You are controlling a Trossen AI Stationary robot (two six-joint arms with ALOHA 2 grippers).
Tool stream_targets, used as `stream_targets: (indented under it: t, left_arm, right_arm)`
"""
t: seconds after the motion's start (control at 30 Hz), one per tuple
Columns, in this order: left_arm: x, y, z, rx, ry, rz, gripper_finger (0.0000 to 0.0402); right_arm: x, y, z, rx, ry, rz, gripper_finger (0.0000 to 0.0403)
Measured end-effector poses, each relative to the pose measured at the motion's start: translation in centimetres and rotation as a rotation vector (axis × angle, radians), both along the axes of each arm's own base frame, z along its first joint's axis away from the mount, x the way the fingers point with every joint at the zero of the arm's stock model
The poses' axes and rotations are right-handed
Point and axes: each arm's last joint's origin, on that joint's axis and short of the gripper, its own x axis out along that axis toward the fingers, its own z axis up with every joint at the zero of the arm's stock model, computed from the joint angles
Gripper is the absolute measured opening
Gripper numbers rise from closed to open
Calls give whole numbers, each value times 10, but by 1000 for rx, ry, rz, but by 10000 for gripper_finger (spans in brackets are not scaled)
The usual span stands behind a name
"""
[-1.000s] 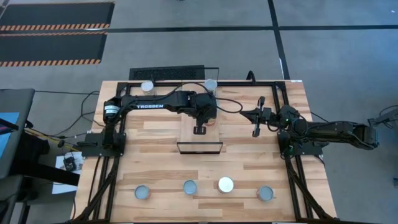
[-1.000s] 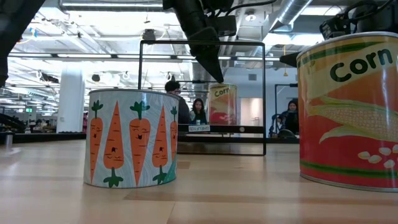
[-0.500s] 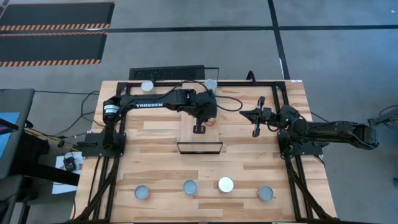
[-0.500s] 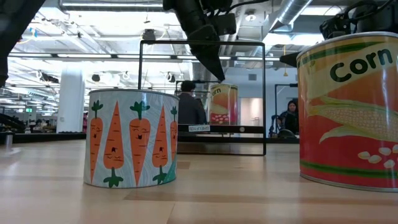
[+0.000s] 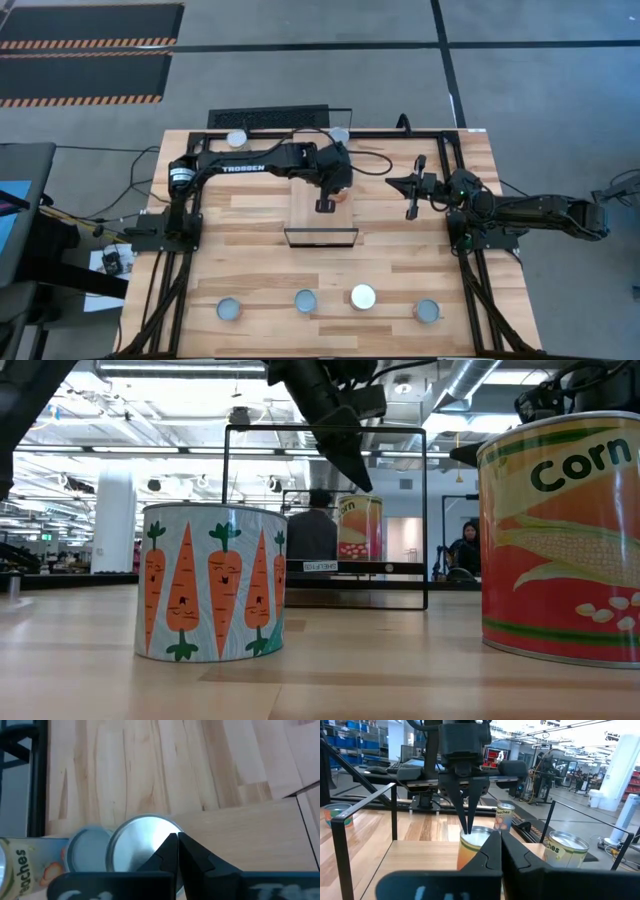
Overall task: Pick and place cans onto a shelf
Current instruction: Put the top canned corn on the shelf
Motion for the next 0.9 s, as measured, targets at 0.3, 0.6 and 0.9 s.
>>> stream_targets:
  t: [0.3, 0.6, 0.9]
  left_arm:
    - [6, 7, -12, 0, 8, 14, 0]
    - [15, 9, -18, -12, -29, 0, 0]
    - [8, 8, -13, -25, -2, 25, 0]
  right_arm:
    - [0, 0, 0, -1, -4, 2, 8]
    - [0, 0, 1, -2, -13, 3, 8]
    - [0, 1, 1, 1, -15, 6, 8]
